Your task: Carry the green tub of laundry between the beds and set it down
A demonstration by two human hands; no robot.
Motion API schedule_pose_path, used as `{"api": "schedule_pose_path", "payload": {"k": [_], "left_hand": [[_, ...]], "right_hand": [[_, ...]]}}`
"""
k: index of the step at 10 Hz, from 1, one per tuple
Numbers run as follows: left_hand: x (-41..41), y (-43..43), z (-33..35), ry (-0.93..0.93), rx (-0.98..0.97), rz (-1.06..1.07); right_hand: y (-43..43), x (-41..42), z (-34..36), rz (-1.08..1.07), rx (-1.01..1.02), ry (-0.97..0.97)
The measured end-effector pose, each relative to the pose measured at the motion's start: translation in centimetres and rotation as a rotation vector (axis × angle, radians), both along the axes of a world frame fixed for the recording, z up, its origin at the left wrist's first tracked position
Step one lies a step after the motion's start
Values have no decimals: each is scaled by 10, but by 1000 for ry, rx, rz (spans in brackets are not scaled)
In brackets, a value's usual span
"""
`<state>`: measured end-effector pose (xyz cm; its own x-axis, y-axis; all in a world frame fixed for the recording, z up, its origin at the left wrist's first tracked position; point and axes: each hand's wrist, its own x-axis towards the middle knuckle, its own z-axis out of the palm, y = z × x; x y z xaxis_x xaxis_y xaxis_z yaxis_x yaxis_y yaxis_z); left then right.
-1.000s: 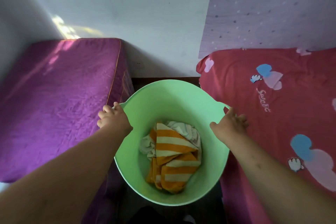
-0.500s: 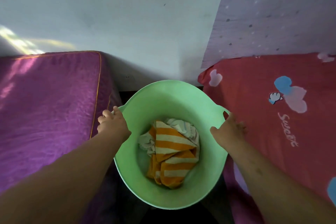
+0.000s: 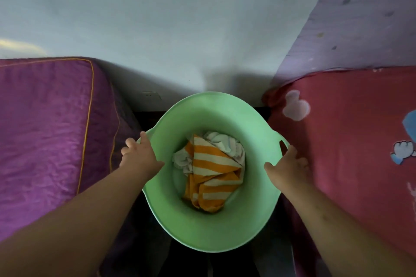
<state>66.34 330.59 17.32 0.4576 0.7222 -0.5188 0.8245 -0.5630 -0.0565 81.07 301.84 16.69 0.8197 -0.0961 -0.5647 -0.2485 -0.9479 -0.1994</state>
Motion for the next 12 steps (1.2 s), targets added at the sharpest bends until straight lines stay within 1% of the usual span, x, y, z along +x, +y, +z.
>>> {"api": "schedule_pose_path", "payload": {"k": [1,3,5,6,8,9,10,11,12], "left_hand": [[26,23,-40,19,-8,0],[63,53,-101,46,-56,-19],[80,66,-141,115,-95,6],[85,70,-158,112,-126,7],[90,73,-182,83,-155,7],[91,73,-191,31,-131,41],[87,72,-199,18,-132,79],[83,70,-195,77,-152,115],[81,66,-184,75,-88,22]], "right_hand": [[21,24,-41,-1,-7,20],[56,60,-101,-104,17,68],[72,81,-138,-84,-6,29],[78,89,-153,-77,-13,23],[82,97,-179,-83,18,10],[80,99,-188,-108,25,6],[73,97,-197,-101,-4,31],[72,91,-191,-58,-37,74],[79,89,-177,-29,-64,70]]}}
